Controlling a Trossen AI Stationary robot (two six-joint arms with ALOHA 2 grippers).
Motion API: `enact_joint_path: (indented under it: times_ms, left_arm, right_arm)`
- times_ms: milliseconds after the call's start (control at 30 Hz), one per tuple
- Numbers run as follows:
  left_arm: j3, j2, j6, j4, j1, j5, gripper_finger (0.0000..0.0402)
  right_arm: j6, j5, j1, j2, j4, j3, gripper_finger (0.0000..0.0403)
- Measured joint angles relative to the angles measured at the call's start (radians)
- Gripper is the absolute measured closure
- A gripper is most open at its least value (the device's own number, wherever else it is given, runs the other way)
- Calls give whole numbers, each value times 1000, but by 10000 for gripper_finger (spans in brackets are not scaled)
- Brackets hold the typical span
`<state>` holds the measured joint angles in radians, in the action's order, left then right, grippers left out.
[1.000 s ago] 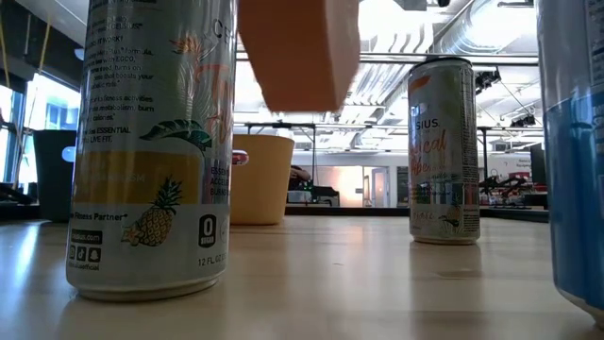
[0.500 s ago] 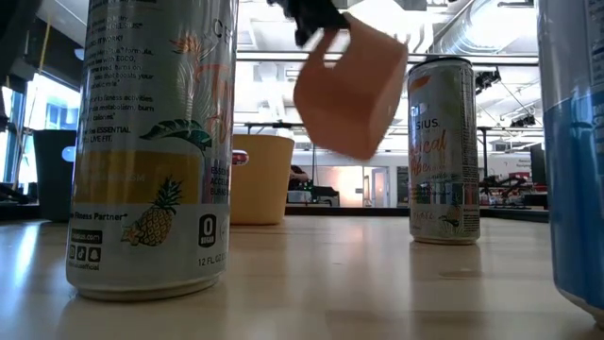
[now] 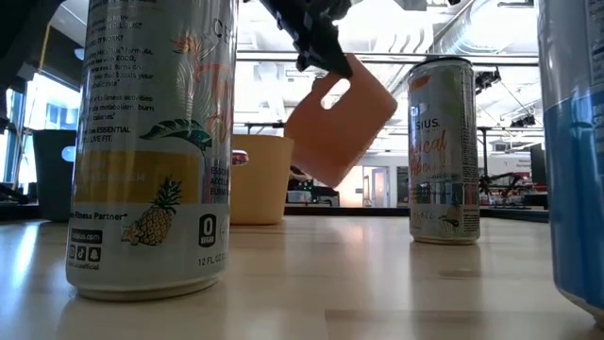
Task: Sort soda cans
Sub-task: Move the orange bin to the right of the yellow bin
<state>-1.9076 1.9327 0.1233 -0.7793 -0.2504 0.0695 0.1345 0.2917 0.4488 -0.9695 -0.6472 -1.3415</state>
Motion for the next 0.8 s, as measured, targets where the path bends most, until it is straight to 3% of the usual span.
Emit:
enact_joint_path:
  times_ms: [500,700,800]
  left_arm:
    - [38,4,-112,-25,41,3,393]
    - [104,4,-146,23,53,-2,399]
    - [129,4,-169,33,55,-9,400]
  right_arm:
    - [42,-5,0,-11,-6,4,403]
    - [208,-169,0,-95,-18,105,403]
    - [267,-193,11,-149,4,199,403]
